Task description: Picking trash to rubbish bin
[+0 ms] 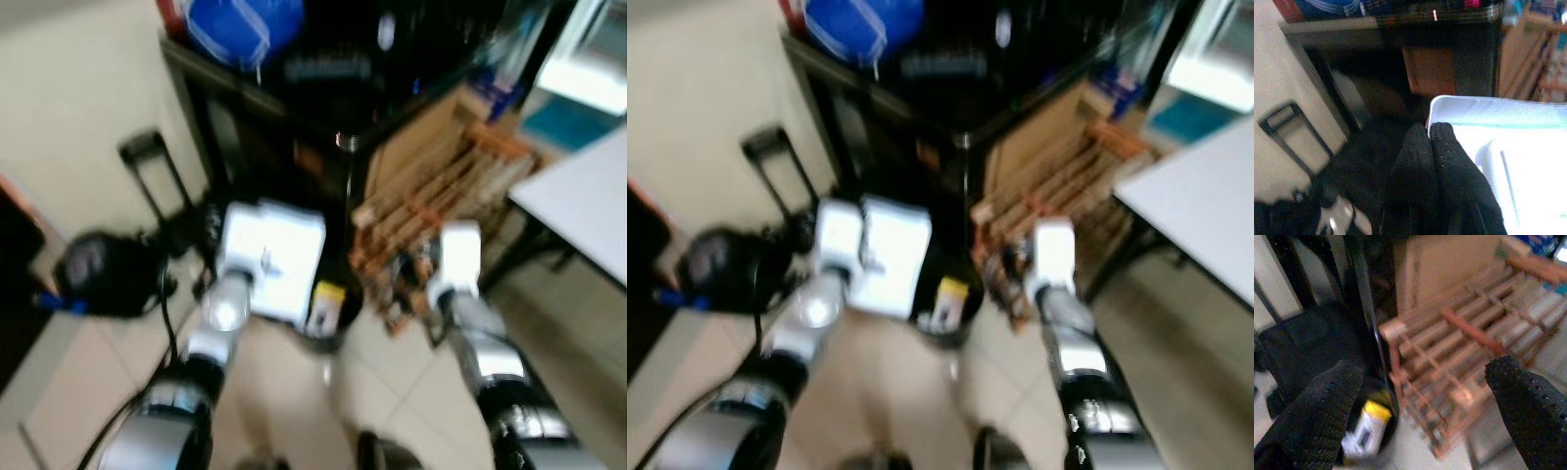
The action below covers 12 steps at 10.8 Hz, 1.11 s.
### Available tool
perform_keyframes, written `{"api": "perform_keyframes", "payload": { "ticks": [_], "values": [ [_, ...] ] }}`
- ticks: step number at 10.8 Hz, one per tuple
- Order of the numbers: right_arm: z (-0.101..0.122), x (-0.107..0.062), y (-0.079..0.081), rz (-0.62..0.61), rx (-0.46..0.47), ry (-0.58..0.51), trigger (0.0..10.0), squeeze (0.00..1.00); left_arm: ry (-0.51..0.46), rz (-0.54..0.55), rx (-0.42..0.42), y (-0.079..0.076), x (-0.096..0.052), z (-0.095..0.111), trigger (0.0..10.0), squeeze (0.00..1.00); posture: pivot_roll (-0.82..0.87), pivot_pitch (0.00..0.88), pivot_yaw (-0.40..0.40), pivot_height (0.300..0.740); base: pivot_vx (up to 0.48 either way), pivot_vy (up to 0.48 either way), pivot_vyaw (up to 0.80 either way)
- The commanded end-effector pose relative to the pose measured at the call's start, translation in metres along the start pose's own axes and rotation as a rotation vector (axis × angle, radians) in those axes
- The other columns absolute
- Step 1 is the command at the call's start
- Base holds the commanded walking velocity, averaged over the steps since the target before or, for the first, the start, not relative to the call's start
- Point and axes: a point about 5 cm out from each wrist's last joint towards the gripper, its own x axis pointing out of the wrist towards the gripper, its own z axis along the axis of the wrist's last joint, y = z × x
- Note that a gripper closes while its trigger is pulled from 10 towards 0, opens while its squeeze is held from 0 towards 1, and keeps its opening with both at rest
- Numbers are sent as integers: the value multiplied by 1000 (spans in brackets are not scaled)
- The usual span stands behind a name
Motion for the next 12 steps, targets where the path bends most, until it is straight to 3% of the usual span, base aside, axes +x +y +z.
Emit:
{"api": "perform_keyframes", "payload": {
  "ticks": [1,2,6,10,12],
  "values": [
    [-10,-2,5,10,4,33,10000,0,72,7,5,8,-8,-18,10000,0,-18,145,55,740,0,0,0],
    [-33,-8,3,-4,6,127,10000,0,171,-20,34,6,-19,-40,10000,0,-19,138,59,740,0,0,0],
    [-86,-34,4,0,-17,346,10000,0,377,-54,58,1,-49,-84,10000,0,-20,114,58,740,0,0,0],
    [-111,-53,8,8,8,430,10000,0,496,-47,42,1,-70,-108,10000,0,-23,103,56,740,0,0,0],
    [-113,-55,9,18,10,434,10000,0,514,-38,27,4,-73,-111,10000,0,-26,99,58,740,0,0,0]
  ]
}}
